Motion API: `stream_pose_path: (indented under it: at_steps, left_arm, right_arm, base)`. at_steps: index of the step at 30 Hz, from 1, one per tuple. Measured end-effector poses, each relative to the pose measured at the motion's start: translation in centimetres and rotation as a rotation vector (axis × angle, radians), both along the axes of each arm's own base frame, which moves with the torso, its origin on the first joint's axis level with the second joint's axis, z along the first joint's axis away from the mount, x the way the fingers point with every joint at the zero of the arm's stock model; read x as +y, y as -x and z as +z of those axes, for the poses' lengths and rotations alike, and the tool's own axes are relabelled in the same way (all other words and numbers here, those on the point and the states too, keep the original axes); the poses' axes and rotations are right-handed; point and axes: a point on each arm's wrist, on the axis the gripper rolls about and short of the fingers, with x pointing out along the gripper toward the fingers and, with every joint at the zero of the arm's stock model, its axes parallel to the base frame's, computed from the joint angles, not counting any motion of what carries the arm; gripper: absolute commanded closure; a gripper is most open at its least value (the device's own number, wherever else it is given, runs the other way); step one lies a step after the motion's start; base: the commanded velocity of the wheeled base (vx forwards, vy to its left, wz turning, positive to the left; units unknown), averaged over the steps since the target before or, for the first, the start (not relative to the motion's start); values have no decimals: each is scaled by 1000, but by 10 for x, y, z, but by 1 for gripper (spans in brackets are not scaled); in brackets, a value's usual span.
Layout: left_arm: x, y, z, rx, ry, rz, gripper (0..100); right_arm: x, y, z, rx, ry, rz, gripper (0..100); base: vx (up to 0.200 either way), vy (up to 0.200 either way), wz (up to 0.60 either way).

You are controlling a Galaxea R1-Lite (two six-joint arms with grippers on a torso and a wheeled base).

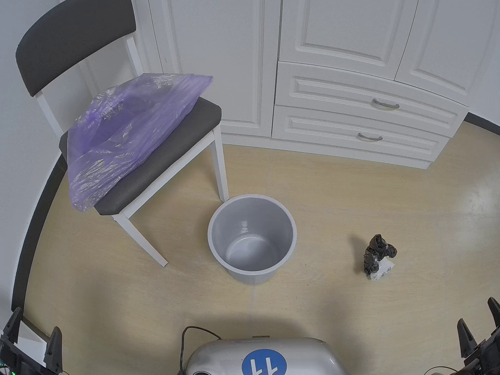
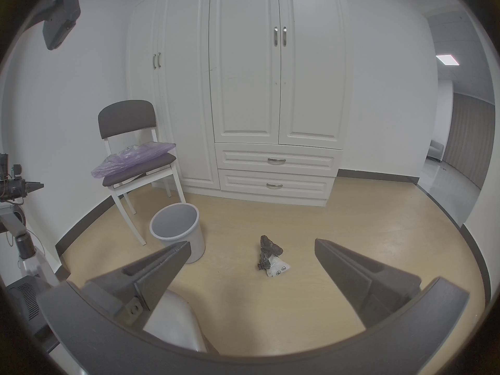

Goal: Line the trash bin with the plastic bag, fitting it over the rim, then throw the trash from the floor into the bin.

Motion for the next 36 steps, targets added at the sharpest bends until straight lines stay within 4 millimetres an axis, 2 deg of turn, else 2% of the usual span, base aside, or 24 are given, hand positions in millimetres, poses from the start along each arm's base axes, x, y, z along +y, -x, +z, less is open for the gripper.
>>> stream_pose_path:
  at_steps: [36]
  left_arm:
    - [0,0,0,1,-6,0,0]
  right_arm:
    - [0,0,0,0,1,0,0]
  base:
    - [0,0,0]
